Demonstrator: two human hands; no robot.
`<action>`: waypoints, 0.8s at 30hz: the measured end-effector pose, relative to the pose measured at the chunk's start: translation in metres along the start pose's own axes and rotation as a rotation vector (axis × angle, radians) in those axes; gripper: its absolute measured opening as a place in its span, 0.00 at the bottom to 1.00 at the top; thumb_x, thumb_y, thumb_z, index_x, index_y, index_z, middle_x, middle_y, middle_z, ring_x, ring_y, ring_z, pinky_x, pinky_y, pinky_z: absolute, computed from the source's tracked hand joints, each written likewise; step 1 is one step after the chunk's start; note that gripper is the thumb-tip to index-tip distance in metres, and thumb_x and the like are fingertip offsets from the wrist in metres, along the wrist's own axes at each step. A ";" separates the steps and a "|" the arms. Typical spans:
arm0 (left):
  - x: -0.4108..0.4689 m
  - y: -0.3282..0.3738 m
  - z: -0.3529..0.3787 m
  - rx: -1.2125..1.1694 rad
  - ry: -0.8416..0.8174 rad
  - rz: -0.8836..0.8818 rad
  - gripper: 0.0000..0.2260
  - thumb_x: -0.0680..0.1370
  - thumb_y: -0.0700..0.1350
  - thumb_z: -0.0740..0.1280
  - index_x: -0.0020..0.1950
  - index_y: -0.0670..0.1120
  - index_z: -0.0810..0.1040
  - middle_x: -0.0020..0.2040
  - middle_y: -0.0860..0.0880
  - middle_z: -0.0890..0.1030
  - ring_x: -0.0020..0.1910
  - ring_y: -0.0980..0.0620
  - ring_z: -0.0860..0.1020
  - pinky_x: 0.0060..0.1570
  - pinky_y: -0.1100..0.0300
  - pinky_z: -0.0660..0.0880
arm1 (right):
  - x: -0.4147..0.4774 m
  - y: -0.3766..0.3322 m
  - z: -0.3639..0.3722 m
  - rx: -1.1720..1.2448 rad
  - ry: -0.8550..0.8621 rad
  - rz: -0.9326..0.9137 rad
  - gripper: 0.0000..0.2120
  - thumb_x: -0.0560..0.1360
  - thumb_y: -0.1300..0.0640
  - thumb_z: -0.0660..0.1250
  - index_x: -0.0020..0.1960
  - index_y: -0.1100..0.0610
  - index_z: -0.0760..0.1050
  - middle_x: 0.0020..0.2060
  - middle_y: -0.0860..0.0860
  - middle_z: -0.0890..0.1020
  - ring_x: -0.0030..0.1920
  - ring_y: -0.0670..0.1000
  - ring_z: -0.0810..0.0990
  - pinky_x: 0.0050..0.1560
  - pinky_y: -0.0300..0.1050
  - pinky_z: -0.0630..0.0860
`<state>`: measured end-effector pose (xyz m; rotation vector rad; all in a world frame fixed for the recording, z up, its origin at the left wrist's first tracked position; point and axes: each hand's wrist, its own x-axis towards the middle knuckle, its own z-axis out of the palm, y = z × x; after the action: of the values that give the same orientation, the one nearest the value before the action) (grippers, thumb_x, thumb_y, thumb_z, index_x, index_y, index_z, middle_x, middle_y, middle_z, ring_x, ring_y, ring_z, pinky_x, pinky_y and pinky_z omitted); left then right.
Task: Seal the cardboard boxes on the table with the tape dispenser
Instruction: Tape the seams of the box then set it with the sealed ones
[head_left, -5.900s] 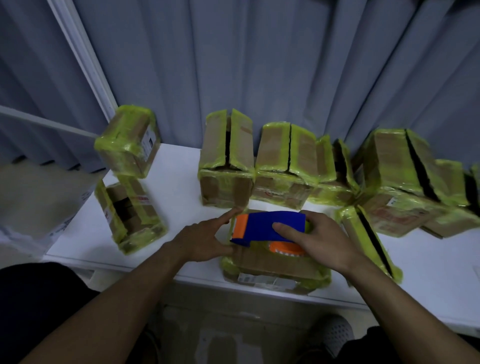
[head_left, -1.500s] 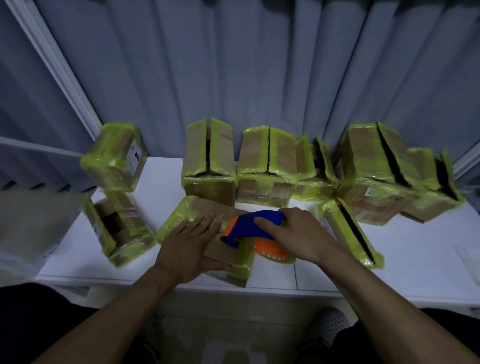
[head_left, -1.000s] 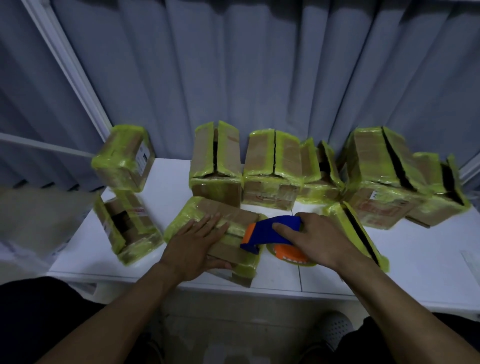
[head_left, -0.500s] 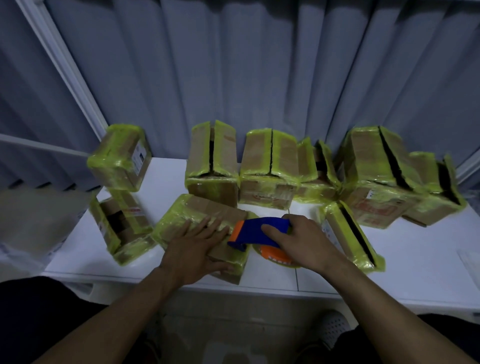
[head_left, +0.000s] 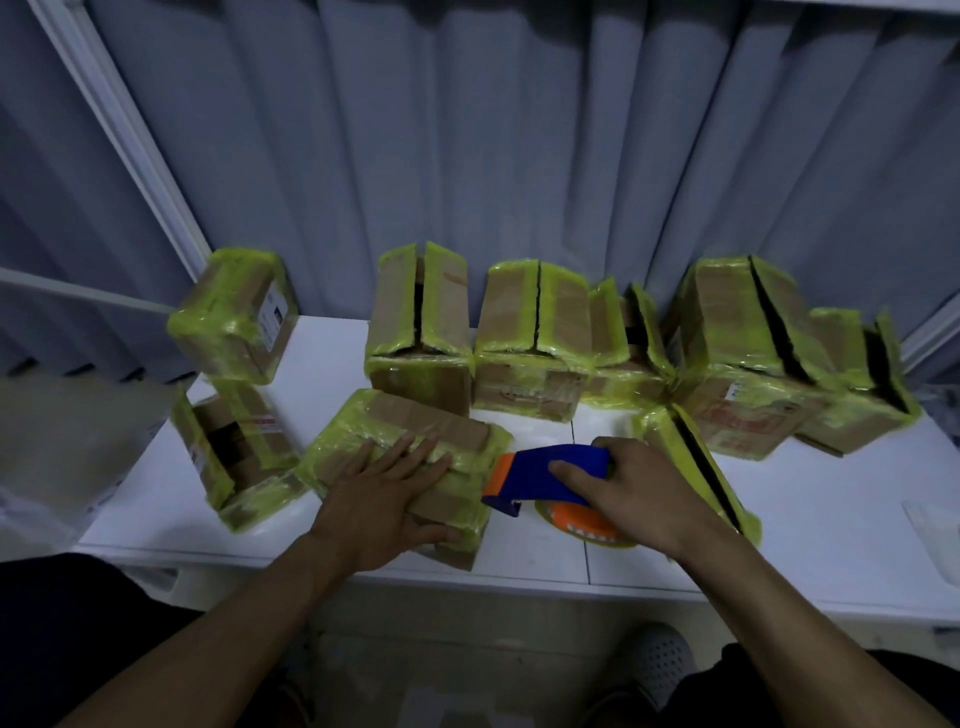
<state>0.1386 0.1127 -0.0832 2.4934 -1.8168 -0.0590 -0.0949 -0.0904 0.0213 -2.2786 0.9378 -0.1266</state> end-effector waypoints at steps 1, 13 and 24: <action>-0.001 0.002 -0.003 -0.016 -0.009 -0.006 0.43 0.70 0.81 0.47 0.80 0.61 0.50 0.81 0.57 0.46 0.80 0.52 0.47 0.77 0.41 0.48 | 0.001 -0.001 0.000 0.016 0.007 0.008 0.22 0.74 0.31 0.67 0.45 0.51 0.78 0.37 0.47 0.83 0.37 0.45 0.82 0.42 0.45 0.80; 0.007 0.043 0.009 -0.040 0.159 0.141 0.40 0.74 0.76 0.56 0.78 0.52 0.65 0.77 0.53 0.66 0.76 0.50 0.65 0.69 0.42 0.68 | 0.000 0.015 0.004 0.045 -0.129 0.109 0.17 0.74 0.41 0.74 0.40 0.55 0.81 0.32 0.48 0.83 0.31 0.44 0.82 0.32 0.37 0.73; 0.005 0.041 0.008 0.014 0.096 0.133 0.36 0.78 0.72 0.48 0.80 0.53 0.61 0.79 0.53 0.62 0.77 0.49 0.62 0.73 0.45 0.62 | 0.007 0.015 0.012 -0.092 -0.189 0.121 0.32 0.69 0.24 0.66 0.35 0.54 0.76 0.26 0.48 0.79 0.24 0.42 0.76 0.31 0.38 0.71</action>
<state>0.1009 0.0947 -0.0881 2.3335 -1.9432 0.0778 -0.0945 -0.0965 0.0014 -2.2631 0.9951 0.1842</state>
